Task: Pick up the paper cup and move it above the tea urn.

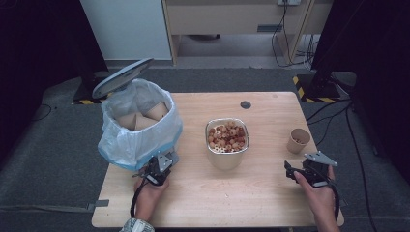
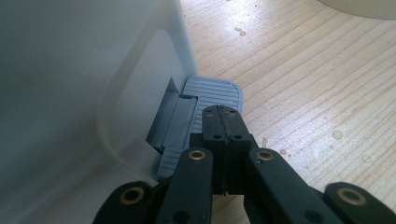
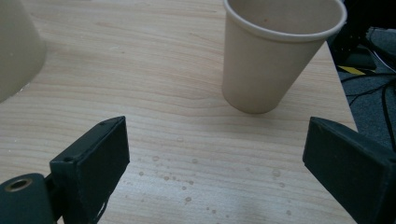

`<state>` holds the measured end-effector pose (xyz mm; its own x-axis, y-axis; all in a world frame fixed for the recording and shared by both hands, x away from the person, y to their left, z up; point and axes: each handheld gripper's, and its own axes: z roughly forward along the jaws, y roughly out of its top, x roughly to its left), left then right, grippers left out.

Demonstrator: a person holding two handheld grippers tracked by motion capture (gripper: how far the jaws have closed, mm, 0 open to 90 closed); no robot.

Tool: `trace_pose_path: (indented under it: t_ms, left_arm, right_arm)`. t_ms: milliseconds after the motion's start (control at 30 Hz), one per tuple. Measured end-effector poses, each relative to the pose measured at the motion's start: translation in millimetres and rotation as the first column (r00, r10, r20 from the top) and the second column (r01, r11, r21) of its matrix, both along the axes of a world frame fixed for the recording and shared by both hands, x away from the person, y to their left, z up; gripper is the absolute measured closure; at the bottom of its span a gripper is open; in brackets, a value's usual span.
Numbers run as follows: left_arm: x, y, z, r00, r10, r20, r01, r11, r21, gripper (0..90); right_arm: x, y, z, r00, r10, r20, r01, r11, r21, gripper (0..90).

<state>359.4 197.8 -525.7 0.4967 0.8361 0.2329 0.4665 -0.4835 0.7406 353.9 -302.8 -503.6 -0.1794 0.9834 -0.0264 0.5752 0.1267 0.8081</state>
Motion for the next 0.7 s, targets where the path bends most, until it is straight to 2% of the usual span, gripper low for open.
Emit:
trace_pose_path:
  t_ms: [267,467,533,567,700]
  left_arm:
    - [0.0,-0.5,0.1,1.0000,-0.002,0.002,0.002,1.0000,0.007,89.2]
    - [0.0,-0.9,-0.1,1.0000,-0.002,0.004,0.002,1.0000,0.008,89.2]
    - [0.0,-0.7,-0.1,1.0000,-0.003,0.004,0.003,1.0000,0.008,89.2]
    - [-0.1,-0.8,-0.2,1.0000,-0.002,0.004,0.002,1.0000,0.007,89.2]
    - [-0.2,-1.0,-0.2,1.0000,-0.002,0.005,0.002,1.0000,0.009,89.2]
  right_arm:
    - [9.1,-12.6,-1.1,0.9988,-0.048,0.008,0.048,0.999,0.025,7.8]
    - [31.6,-25.8,-2.9,0.9976,-0.069,0.003,0.069,0.997,0.029,7.1]
    - [39.4,-28.5,-2.8,0.9980,-0.063,0.003,0.063,0.997,0.038,6.9]
    - [47.6,-28.6,-3.0,0.9989,-0.046,0.005,0.046,0.999,0.024,6.2]
    - [60.0,-27.0,-6.0,0.9988,-0.046,0.015,0.046,0.999,0.023,6.1]
